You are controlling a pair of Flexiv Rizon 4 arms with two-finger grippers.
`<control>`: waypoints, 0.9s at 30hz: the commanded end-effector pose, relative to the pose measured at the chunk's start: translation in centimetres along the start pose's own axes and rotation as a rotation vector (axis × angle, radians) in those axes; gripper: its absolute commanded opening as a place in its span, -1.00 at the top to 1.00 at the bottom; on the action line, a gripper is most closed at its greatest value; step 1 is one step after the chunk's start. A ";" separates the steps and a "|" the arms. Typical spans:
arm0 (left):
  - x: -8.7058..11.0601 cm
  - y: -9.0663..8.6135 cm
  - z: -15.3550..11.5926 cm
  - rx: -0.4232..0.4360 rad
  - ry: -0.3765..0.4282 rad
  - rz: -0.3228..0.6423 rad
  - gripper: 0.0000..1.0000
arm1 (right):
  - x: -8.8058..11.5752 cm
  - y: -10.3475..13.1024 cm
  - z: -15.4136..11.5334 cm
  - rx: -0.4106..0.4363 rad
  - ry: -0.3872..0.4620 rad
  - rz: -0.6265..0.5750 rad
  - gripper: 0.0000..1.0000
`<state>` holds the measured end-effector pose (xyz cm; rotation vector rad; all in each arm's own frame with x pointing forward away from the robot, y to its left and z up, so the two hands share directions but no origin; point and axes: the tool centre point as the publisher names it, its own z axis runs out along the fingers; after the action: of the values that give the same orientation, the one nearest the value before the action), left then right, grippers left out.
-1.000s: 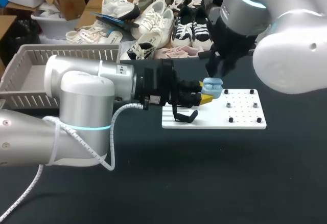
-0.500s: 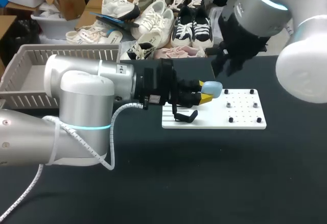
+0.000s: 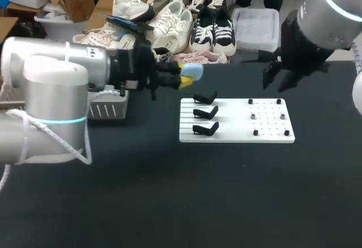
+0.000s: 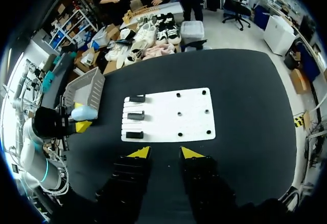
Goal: Pick up each earbud case from the left stands, insert the matching earbuds, close the lid, and place the case in the box.
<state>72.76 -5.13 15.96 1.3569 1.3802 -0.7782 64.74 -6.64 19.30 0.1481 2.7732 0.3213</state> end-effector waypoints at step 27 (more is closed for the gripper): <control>15.6 14.5 -18.0 -0.036 0.178 -0.184 1.00 | 2.7 5.3 1.7 0.174 -0.064 0.193 0.36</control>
<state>82.80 19.21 10.61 1.2331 1.6788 -0.6543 62.72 -1.65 18.29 0.4457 2.7152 0.1732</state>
